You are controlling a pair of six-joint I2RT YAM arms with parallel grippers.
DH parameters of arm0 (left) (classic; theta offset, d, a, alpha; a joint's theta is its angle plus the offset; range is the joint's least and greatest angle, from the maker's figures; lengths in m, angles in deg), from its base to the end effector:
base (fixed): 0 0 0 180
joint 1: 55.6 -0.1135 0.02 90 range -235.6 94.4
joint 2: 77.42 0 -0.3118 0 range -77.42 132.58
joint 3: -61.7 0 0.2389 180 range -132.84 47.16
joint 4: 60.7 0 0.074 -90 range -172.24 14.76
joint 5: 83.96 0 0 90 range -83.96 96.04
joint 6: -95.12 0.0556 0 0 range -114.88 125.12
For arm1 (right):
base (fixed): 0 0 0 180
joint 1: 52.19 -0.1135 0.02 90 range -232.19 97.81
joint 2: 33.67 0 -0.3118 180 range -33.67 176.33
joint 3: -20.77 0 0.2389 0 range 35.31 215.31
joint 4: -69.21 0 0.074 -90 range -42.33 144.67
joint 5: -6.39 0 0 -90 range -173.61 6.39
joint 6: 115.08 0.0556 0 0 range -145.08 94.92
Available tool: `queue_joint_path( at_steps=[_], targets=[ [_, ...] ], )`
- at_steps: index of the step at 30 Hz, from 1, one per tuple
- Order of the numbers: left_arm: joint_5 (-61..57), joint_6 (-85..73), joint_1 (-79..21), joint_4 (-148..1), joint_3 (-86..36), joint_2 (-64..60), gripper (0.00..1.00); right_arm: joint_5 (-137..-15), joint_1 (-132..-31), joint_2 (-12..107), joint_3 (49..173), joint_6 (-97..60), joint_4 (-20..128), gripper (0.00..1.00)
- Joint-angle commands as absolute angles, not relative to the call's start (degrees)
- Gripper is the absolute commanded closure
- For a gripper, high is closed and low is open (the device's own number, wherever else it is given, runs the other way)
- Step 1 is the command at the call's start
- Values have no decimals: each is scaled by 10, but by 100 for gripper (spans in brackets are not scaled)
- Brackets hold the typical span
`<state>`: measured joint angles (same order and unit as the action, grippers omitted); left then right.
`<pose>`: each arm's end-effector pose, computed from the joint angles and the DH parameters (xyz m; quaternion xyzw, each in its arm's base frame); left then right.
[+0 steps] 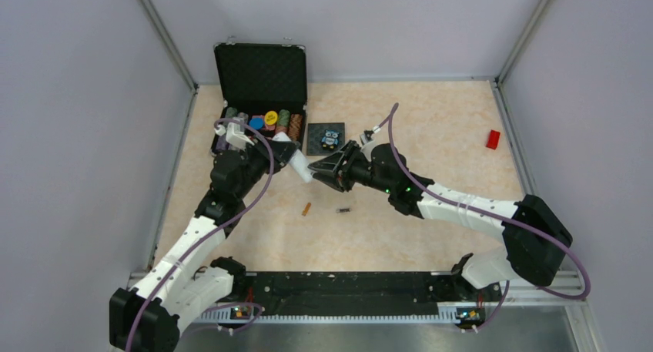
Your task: Load the batteries into the remote control
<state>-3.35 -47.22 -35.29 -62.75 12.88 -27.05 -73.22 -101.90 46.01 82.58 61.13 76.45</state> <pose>0.1737 -0.0739 0.3391 -0.1466 0.7138 -0.4522 0.5143 0.1980 0.2490 0.3232 0.1851 0.7460 0.6156 0.1741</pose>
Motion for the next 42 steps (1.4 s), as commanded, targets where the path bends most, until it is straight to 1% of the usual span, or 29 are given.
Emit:
queue_joint_path(
  at_steps=[1,7,10,15,17,25,32,42],
  targets=[
    [-35,-472,-352,-582,118,-280,100,-730,-1013,466,822,619,781,55],
    [-37,-473,-352,-580,120,-281,100,-731,-1013,468,820,620,783,53],
    [-40,-474,-352,-577,122,-282,100,-734,-1014,469,818,623,794,56],
    [-46,-478,-353,-573,124,-282,100,-733,-1013,477,819,625,803,65],
    [-48,-479,-353,-572,124,-282,100,-733,-1013,478,819,626,803,66],
    [-50,-484,-353,-571,124,-285,100,-731,-1011,481,814,627,811,67],
    [-76,-505,-352,-576,118,-280,100,-728,-1007,486,800,617,862,70],
    [-106,-524,-352,-564,115,-264,100,-719,-1007,496,795,611,906,70]
  ],
)
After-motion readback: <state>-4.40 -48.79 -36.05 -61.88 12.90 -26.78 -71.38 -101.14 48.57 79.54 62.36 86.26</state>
